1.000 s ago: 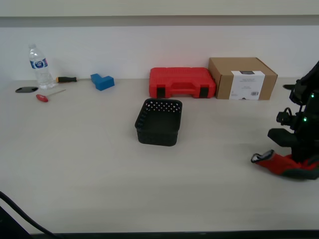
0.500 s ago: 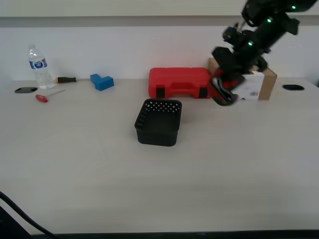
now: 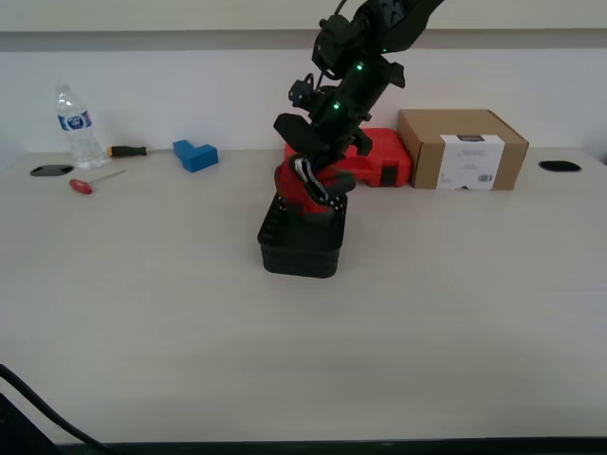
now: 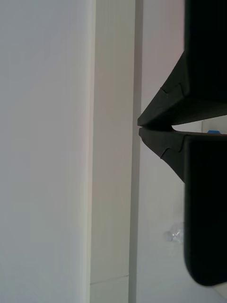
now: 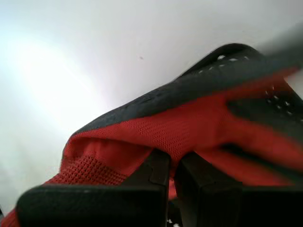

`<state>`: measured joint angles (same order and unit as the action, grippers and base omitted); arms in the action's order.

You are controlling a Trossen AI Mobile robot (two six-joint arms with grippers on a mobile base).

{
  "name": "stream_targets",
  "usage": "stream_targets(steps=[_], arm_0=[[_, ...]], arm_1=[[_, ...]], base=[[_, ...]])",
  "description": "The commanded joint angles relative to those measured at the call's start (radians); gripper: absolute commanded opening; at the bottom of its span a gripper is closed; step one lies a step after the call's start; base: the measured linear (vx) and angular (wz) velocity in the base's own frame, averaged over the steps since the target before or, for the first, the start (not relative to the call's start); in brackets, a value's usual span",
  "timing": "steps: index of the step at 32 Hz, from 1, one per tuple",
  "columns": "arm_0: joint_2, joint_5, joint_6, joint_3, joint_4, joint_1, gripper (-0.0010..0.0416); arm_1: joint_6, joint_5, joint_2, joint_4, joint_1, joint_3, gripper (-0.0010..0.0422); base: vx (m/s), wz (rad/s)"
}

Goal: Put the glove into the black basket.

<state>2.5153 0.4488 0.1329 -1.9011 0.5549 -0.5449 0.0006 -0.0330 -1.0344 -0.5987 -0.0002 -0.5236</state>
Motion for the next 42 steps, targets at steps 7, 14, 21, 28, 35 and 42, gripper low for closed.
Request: stream_targets(steps=[7, 14, 21, 28, 35, 42], arm_0=[[-0.001, -0.028, -0.006, 0.018, 0.04, 0.004, 0.0004], [-0.001, -0.013, -0.011, 0.017, 0.024, 0.022, 0.009], [-0.003, -0.006, -0.011, -0.038, 0.023, 0.039, 0.0092], [-0.045, -0.008, -0.01, -0.176, 0.04, 0.117, 0.0092], [-0.078, -0.008, -0.003, -0.179, 0.045, 0.172, 0.0092], [-0.078, -0.008, -0.003, -0.179, 0.044, 0.172, 0.0092]], arm_1=[[0.0, 0.0, -0.006, -0.002, -0.001, -0.003, 0.0], [0.0, 0.0, -0.006, -0.002, 0.0, -0.002, 0.0], [0.0, 0.0, -0.006, -0.002, 0.0, -0.002, 0.0], [0.0, -0.001, -0.006, -0.002, 0.0, -0.001, 0.0], [0.0, 0.0, -0.006, -0.002, 0.0, -0.002, 0.0], [0.0, 0.0, -0.006, -0.002, 0.0, -0.002, 0.0]], base=[[0.0, 0.0], [0.0, 0.0], [0.0, 0.0], [0.0, 0.0], [0.0, 0.0], [0.0, 0.0]])
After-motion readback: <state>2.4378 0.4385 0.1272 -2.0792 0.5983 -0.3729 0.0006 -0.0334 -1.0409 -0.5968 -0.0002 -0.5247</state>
